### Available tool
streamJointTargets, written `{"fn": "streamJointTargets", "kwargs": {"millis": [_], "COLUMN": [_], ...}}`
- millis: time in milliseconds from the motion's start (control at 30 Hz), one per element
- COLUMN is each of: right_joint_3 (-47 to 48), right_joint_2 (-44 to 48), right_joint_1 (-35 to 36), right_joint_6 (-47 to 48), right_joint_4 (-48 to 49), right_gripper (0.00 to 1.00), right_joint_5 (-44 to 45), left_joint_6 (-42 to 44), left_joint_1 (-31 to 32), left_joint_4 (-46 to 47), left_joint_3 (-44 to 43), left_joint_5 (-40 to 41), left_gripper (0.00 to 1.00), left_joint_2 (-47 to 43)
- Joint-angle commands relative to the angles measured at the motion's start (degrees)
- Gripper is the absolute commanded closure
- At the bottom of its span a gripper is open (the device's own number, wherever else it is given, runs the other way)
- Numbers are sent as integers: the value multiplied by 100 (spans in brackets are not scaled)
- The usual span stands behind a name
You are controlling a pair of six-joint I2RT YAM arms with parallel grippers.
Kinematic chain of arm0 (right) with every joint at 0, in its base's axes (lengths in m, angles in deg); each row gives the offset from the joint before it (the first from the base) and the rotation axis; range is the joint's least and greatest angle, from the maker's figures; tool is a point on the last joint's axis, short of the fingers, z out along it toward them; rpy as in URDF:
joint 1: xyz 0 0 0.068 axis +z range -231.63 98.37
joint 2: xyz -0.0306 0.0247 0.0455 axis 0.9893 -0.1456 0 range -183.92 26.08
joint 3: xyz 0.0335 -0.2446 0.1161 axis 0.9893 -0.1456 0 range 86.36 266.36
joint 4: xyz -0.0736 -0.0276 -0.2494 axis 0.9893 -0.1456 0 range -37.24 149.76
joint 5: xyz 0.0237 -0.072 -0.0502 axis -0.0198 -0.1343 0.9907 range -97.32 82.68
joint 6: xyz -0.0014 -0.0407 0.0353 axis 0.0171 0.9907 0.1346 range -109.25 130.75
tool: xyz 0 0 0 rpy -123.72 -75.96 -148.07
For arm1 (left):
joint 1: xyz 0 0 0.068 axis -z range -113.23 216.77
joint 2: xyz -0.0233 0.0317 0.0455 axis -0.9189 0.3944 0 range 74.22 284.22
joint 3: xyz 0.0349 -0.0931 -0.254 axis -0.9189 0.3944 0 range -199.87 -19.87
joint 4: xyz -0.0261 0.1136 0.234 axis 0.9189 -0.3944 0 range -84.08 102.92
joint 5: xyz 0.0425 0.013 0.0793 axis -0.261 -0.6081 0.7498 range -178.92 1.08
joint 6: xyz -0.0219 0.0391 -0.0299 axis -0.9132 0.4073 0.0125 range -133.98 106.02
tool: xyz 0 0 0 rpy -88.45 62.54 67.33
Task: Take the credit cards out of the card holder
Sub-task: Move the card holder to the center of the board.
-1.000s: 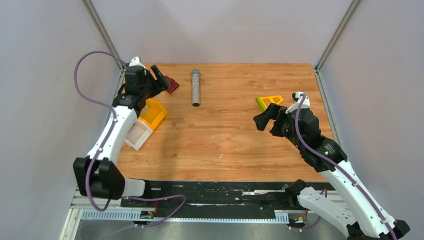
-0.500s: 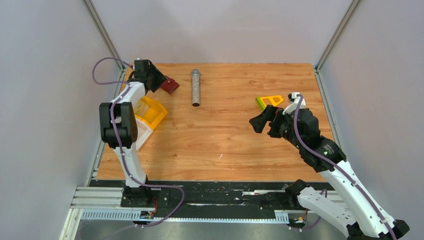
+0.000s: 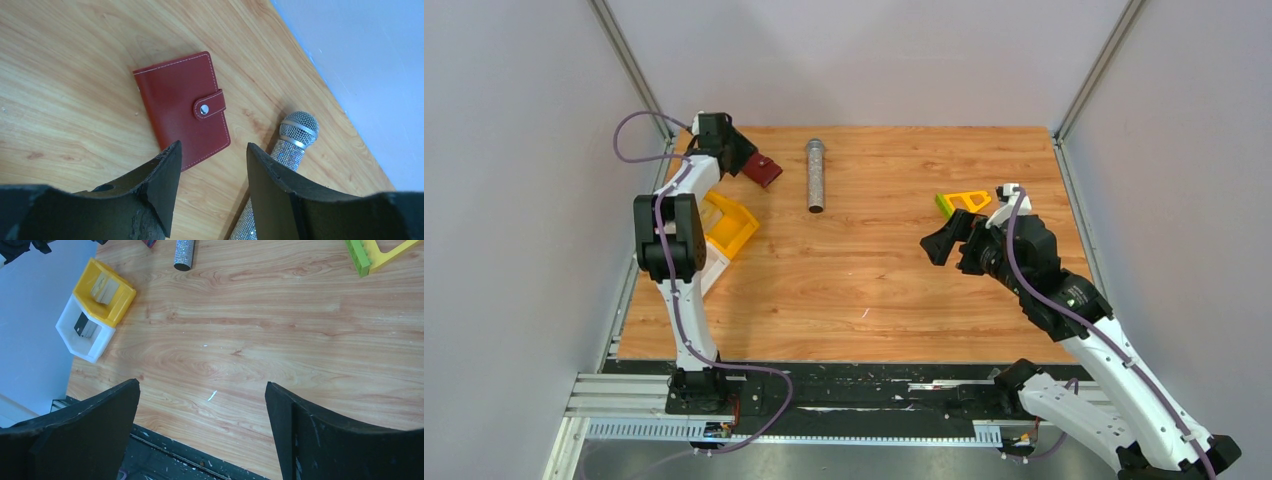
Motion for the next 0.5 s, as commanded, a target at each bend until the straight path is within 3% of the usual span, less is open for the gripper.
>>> {"fn": "streamJointTargets", "kwargs": {"millis": [0,200,467], "right_joint_3": [-6,-68,-170], "right_joint_2": [-11,4,281], "right_joint_1": [14,14,14], "right_joint_6": [99,147,317], "right_joint_4": [371,427,422], "right_gripper": [1,1,0], "right_joint_5": [65,38,182], "left_joint_6": [-61,-179,-722], "left_joint_1": [40,507,674], "left_joint_4": [47,295,393], "left_joint_3": [-175,152,271], "left_joint_5": [334,731,1331], "left_gripper": [41,41,42], "left_joint_2": [-44,-178,-55]}}
